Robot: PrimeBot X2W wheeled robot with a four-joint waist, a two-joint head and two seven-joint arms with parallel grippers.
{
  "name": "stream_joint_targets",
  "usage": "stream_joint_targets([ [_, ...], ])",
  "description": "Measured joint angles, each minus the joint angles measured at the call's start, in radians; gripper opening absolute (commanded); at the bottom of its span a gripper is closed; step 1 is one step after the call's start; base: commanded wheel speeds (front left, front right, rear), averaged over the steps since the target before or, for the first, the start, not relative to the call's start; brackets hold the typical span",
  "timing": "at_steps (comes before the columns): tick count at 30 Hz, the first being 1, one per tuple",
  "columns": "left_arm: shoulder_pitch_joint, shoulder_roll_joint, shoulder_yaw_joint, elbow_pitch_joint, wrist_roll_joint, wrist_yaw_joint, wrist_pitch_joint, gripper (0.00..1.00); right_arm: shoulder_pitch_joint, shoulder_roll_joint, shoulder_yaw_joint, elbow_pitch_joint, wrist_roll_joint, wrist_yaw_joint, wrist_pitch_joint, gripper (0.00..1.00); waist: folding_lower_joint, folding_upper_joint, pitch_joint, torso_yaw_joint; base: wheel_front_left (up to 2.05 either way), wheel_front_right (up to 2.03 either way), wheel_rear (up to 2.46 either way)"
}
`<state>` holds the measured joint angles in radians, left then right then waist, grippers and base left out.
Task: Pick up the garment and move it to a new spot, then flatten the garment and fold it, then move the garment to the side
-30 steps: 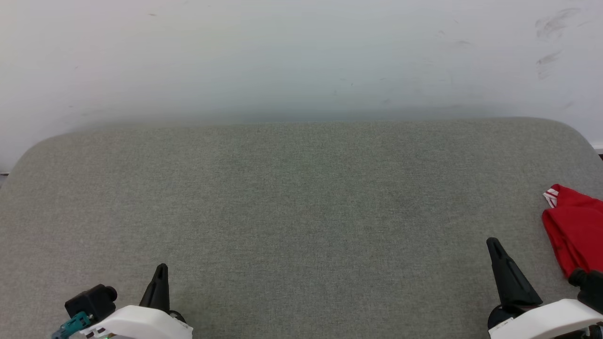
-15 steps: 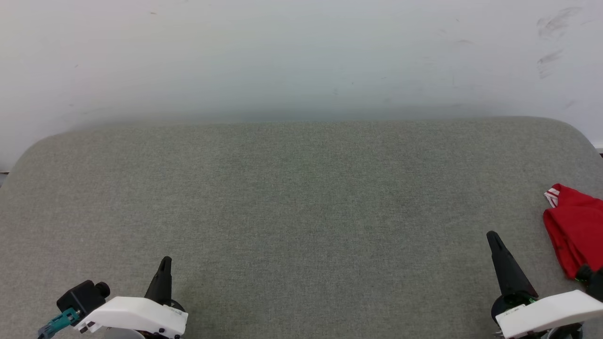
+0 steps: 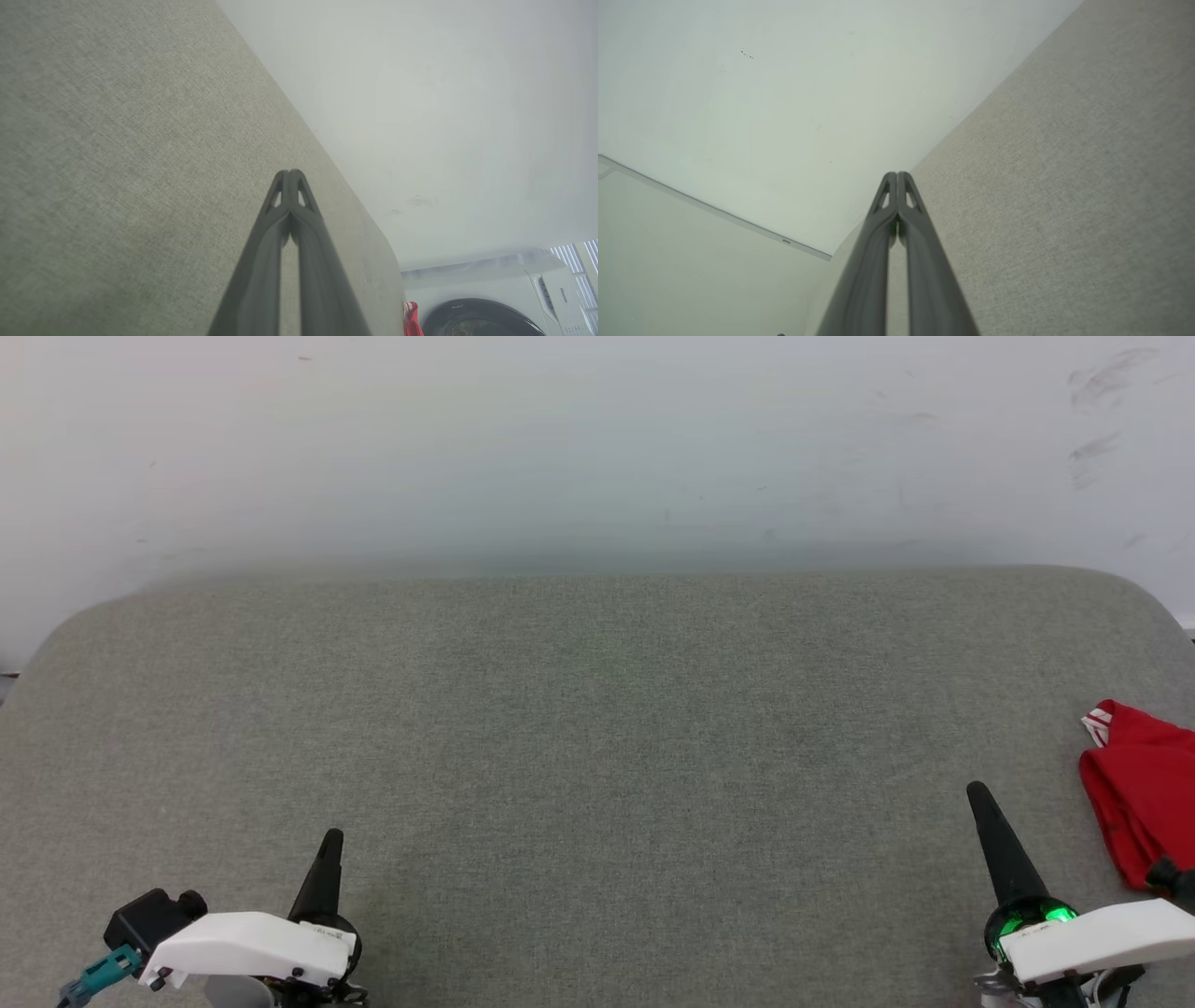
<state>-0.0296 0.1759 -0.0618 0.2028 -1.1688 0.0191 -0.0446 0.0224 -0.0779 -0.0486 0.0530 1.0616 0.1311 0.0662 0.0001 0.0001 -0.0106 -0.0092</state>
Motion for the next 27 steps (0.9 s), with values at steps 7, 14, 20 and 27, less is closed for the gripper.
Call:
stream_joint_targets([
  [7, -0.012, -0.018, 0.019, 0.006, -0.059, -0.020, 0.019, 0.00, -0.011, -0.001, -0.002, 0.026, 0.077, 0.000, 0.000, 0.00, 0.0000, -0.0001, 0.001, 0.001, 0.00, 0.00, 0.00],
  [14, -0.018, -0.030, 0.040, 0.012, -0.114, -0.037, 0.038, 0.00, -0.025, -0.001, -0.005, 0.049, 0.148, 0.000, 0.001, 0.00, 0.0000, 0.0000, 0.003, 0.002, 0.00, 0.00, 0.00],
  [20, -0.023, -0.042, 0.059, 0.016, -0.159, -0.053, 0.053, 0.00, -0.043, -0.001, -0.007, 0.067, 0.206, 0.000, 0.002, 0.00, 0.0000, 0.0000, 0.004, 0.003, 0.00, 0.00, 0.00],
  [27, -0.036, -0.057, 0.075, 0.020, -0.208, -0.069, 0.070, 0.00, -0.055, -0.001, -0.009, 0.088, 0.269, 0.000, 0.005, 0.00, -0.0001, 0.0000, 0.005, 0.004, 0.00, 0.00, 0.00],
])
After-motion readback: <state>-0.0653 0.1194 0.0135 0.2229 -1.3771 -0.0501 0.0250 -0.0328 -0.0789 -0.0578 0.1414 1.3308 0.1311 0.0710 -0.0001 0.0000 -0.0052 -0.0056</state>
